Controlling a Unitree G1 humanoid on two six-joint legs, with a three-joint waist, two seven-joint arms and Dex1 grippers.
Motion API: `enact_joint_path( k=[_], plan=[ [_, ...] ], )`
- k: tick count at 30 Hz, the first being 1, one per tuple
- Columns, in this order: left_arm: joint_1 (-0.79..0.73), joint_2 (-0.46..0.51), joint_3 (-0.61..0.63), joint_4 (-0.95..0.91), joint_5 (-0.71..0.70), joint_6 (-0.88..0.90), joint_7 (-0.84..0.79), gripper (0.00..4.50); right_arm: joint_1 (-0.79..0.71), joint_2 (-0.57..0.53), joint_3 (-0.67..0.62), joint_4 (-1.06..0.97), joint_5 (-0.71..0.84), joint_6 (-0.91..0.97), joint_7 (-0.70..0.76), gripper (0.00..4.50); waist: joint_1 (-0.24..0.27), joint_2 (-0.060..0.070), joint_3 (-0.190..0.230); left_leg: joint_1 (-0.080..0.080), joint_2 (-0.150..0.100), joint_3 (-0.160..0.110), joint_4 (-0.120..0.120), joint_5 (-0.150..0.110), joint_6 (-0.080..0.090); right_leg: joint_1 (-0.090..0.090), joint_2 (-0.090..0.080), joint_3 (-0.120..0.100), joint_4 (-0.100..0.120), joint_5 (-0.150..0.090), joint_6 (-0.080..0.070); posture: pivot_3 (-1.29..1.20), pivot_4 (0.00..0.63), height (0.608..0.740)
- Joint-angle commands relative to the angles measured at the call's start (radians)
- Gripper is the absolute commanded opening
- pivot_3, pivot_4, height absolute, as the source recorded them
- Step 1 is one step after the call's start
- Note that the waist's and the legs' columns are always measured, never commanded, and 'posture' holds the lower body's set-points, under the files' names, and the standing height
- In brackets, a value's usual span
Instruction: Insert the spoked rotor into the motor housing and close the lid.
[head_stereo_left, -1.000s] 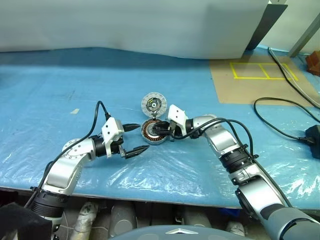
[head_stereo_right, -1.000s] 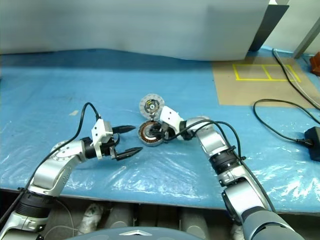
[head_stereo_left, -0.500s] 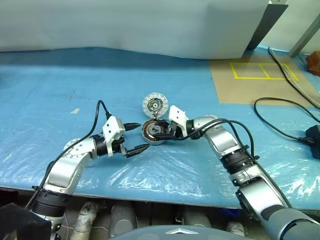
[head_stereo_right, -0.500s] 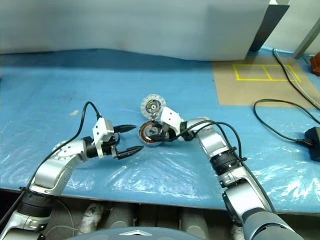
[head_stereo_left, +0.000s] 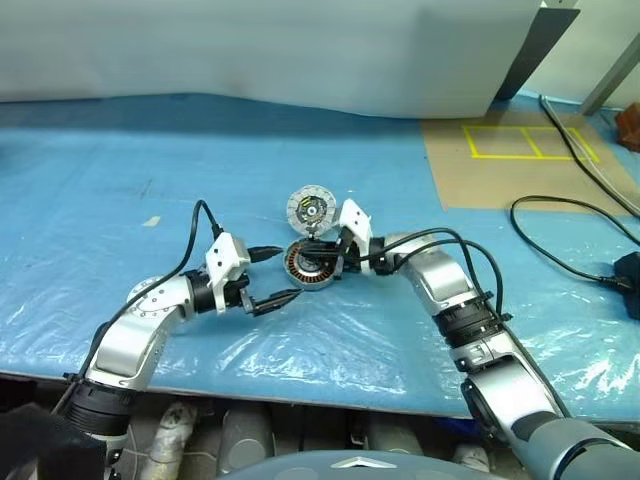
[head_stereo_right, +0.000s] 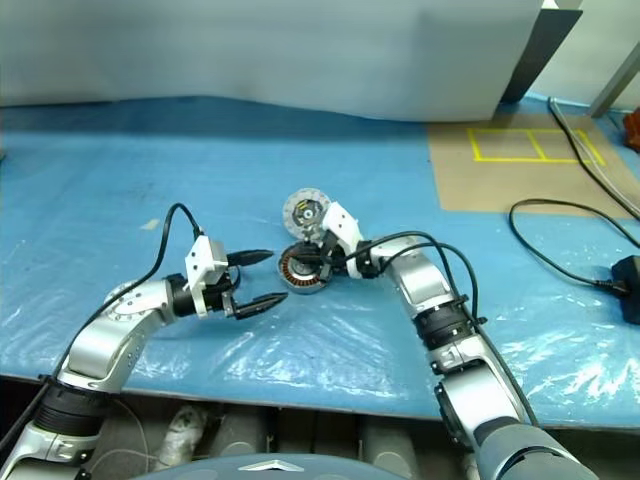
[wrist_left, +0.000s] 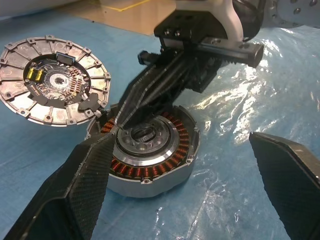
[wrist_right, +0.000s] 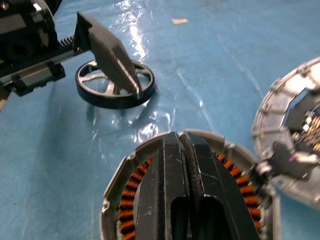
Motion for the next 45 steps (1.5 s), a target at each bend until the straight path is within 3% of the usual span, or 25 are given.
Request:
enact_joint_path(
  k=[1,10,22,27,30,34,37,42,45],
  plan=[
    [0.002,-0.002,0.011,-0.010,-0.008,-0.023,-0.005,4.50,0.004,0.012,-0.012,-0.029,0.032,0.004,0.002,0.06,-0.002,0.000,0.000,0.000,0.000,0.000,0.000,0.000,0.000,0.000,0.000,0.000,0.000,0.000,0.000,0.00,0.150,0.740],
    [-0.022,-0.006,0.008,-0.037,-0.016,0.015,0.011,4.50,0.055,-0.048,0.119,0.098,-0.138,-0.165,-0.012,0.06,-0.002,0.000,-0.001,0.003,0.000,0.000,0.000,0.000,0.000,0.002,0.000,0.000,0.000,0.000,0.000,0.00,0.150,0.740],
    [-0.030,-0.010,0.001,-0.086,-0.026,0.063,0.034,4.50,-0.050,0.048,-0.132,-0.077,0.221,0.179,-0.001,0.06,-0.003,0.001,0.000,0.000,0.000,0.000,0.000,0.000,0.000,-0.001,0.000,0.000,0.001,0.000,0.000,0.00,0.150,0.740],
    [-0.033,-0.013,0.003,-0.098,-0.030,0.078,0.042,4.50,0.006,-0.018,0.059,-0.017,0.003,0.019,-0.016,0.06,0.000,0.000,0.000,0.001,0.000,0.000,-0.001,0.000,0.000,0.000,0.000,0.000,0.000,0.000,0.000,0.00,0.150,0.740],
    [-0.032,-0.008,0.010,-0.094,-0.035,0.078,0.038,4.50,0.034,-0.042,0.111,0.012,-0.049,-0.029,-0.008,0.06,0.002,0.001,0.000,-0.001,0.000,0.000,-0.001,0.000,0.000,-0.001,-0.001,-0.001,-0.001,0.000,0.000,0.00,0.150,0.740],
    [-0.031,-0.004,0.014,-0.089,-0.038,0.076,0.036,4.50,0.026,-0.025,0.073,0.042,-0.031,-0.033,-0.033,0.06,0.000,0.000,0.000,0.002,0.000,0.000,-0.001,0.000,0.000,0.002,-0.001,0.000,0.000,0.000,0.000,0.00,0.150,0.740],
    [-0.027,-0.002,0.018,-0.077,-0.041,0.066,0.028,4.50,-0.016,0.025,-0.073,-0.023,0.164,0.127,-0.019,0.06,0.000,0.001,0.000,0.003,0.000,0.000,-0.001,0.000,0.000,0.002,-0.001,0.000,0.000,0.000,0.000,0.00,0.150,0.740],
    [-0.022,-0.002,0.020,-0.042,-0.038,0.038,0.011,4.50,-0.067,0.058,-0.194,-0.063,0.307,0.257,-0.037,0.06,-0.001,0.001,0.000,0.002,0.000,0.000,-0.001,0.000,0.000,0.001,0.000,0.000,0.000,0.000,0.000,0.00,0.150,0.740],
    [-0.019,-0.007,0.017,-0.017,-0.031,0.013,0.003,4.50,-0.044,0.020,-0.104,-0.054,0.210,0.204,-0.029,0.06,0.001,0.001,0.000,0.001,0.000,0.000,-0.002,0.000,0.000,0.001,0.000,0.000,0.000,0.000,0.000,0.00,0.150,0.740]
  ],
)
